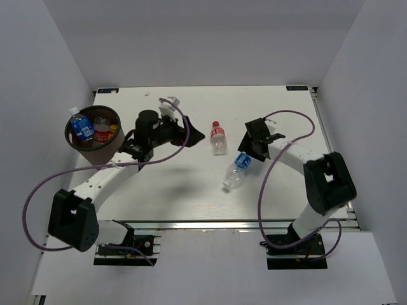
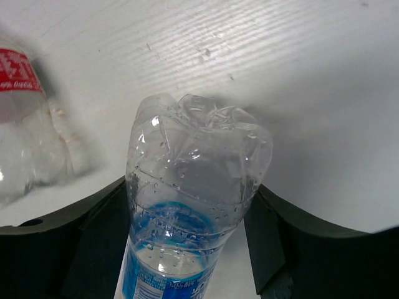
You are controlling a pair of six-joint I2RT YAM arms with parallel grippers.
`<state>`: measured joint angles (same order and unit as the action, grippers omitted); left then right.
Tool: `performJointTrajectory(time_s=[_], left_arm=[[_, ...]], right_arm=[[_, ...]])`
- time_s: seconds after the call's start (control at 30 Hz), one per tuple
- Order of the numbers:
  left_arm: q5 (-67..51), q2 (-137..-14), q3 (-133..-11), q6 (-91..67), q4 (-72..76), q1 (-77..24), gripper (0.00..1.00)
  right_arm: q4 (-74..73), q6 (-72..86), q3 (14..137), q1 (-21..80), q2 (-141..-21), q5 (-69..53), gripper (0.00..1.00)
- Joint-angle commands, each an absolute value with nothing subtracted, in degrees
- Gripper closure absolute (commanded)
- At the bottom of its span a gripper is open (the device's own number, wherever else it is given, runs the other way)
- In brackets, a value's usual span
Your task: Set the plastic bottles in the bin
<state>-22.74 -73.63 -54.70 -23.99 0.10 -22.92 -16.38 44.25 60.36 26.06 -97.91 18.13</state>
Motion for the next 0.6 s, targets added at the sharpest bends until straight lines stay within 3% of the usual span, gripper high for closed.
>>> performJointTrajectory(time_s=[0.0,0.1,0.3,0.57], left_arm=[[-32.42,-77.24,-54.76,-26.35,10.24,-26.10,0.02],[-38.13,-83.66,-56.15,-31.46,14.85,-29.17,0.02],[-39.98,-91.75,-61.61,-28.49,14.41,-36.20,0.02],[-45.08,-95.36,-63.37,-30.05,18.44,-39.55,0.02]], right_arm=[[-13.81,42.11,56.18,26.37,-87.39,21.71,0.70],[-7.49,37.81,52.56,27.06,-79.58,15.58,0.74],[-2.64,34.28,51.77,30.50,-70.42,12.14,0.72],[-0.62,35.77,53.26,30.94,-67.33,5.01,0.73]])
